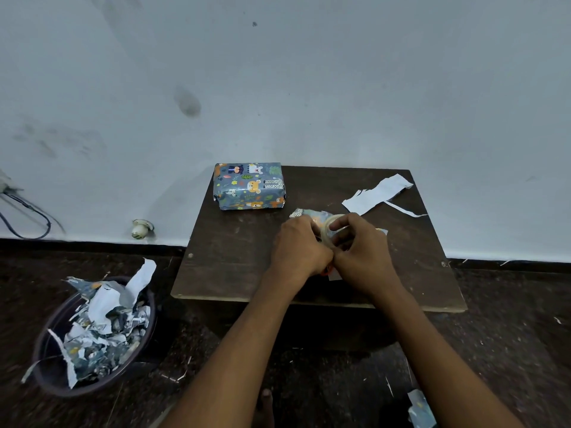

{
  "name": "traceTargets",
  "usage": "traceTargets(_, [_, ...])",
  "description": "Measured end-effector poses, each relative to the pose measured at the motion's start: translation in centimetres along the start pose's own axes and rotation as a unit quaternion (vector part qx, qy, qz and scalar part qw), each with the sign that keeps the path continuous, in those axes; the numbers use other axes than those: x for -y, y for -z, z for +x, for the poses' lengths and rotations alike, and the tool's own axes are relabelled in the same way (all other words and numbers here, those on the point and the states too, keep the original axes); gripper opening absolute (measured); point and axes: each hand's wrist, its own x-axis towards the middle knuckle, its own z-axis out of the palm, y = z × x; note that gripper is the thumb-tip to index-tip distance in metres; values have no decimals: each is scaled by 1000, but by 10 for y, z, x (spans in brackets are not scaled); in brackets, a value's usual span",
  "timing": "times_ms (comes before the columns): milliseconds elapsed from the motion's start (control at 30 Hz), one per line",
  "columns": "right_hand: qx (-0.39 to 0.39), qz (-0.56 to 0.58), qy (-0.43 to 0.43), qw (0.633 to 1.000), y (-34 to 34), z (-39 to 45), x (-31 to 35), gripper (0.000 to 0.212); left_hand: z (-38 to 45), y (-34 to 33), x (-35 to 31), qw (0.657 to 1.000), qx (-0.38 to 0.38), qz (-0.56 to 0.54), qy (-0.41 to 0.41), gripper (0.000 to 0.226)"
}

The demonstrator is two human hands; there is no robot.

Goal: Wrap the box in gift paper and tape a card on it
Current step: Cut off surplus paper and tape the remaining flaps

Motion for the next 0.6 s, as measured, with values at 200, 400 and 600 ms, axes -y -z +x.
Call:
traceTargets(200, [-34, 6, 16, 999, 7, 6, -5, 33, -1, -1, 2, 1000, 8, 23, -6, 35])
traceTargets(400, [-77, 13, 40, 996, 31, 7, -14, 33, -1, 5, 4, 994, 14, 103, -25, 45])
traceTargets(600, [-55, -100, 26, 993, 34, 5, -23, 36, 5, 19, 14, 992, 10, 123, 3, 33])
